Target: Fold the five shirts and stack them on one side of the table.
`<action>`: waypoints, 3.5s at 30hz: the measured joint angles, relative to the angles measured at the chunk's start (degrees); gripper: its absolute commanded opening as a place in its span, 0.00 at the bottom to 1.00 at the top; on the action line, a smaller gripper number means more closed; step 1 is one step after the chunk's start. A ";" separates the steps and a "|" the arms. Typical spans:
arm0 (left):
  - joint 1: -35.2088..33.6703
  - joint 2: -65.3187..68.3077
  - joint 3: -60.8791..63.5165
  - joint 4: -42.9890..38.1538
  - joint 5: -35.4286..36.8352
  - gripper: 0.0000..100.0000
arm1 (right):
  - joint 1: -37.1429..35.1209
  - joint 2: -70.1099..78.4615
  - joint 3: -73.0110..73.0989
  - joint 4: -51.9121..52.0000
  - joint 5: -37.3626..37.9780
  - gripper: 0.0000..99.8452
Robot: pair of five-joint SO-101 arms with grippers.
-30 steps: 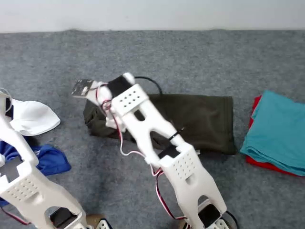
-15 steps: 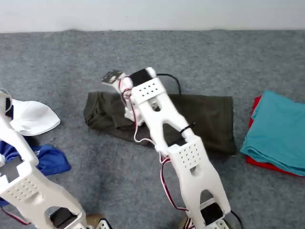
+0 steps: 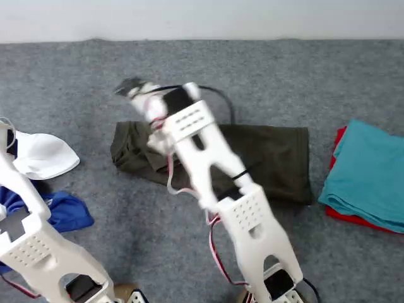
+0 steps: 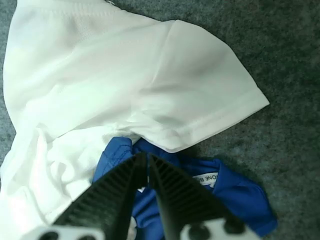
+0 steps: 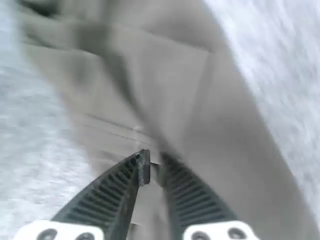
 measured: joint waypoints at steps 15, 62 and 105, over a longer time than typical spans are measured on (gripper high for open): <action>0.00 0.00 0.00 0.00 0.00 0.01 | 0.53 7.12 0.88 -11.16 6.51 0.01; -3.52 0.00 0.00 4.31 0.00 0.01 | -7.47 24.97 -24.70 -1.41 7.21 0.01; -1.32 -30.33 22.15 5.27 -3.78 0.02 | 41.41 -16.18 26.29 0.09 -19.34 0.25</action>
